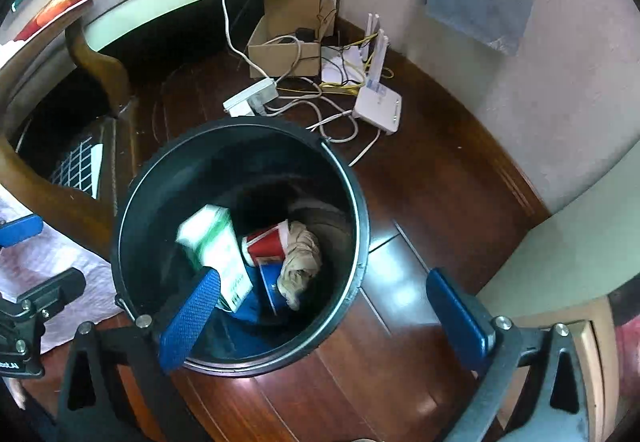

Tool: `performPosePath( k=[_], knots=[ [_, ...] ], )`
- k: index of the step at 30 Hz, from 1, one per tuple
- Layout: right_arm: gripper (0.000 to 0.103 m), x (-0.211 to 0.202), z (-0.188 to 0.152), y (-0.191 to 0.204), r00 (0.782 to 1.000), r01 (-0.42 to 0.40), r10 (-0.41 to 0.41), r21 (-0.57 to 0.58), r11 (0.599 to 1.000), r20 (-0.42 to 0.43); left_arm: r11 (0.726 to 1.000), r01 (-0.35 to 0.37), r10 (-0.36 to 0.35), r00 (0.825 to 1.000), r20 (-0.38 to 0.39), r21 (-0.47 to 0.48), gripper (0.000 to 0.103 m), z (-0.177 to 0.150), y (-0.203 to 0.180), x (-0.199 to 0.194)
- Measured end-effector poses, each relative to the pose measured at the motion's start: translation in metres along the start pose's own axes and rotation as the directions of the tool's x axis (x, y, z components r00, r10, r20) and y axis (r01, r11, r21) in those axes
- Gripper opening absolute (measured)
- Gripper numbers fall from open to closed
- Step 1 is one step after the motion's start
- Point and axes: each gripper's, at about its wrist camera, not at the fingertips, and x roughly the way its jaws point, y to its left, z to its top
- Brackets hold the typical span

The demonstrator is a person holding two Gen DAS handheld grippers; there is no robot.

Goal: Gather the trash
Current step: 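Open both tools to drop the carton and cloth into the bin, then move both tools back toward the trash on the bed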

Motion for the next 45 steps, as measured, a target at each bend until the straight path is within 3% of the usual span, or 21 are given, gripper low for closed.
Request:
performPosePath(
  k=[20, 35, 45],
  knots=[
    [0.103, -0.066, 0.004, -0.009, 0.996, -0.007, 0.003, 0.056, 0.998, 0.084, 0.999, -0.025, 0.021, 0.994, 0.105, 0.036, 0.103, 0.008, -0.014, -0.055],
    [0.103, -0.116, 0.02, 0.013, 0.978, -0.051, 0.047, 0.016, 0.999, 0.205, 0.998, -0.061, 0.066, 0.975, 0.214, -0.027, 0.103, 0.012, 0.0, -0.113],
    [0.103, -0.141, 0.031, 0.046, 0.953, -0.104, 0.115, -0.053, 0.993, 0.279, 0.988, -0.105, 0.131, 0.956, 0.264, -0.109, 0.103, -0.004, 0.035, -0.15]
  ],
)
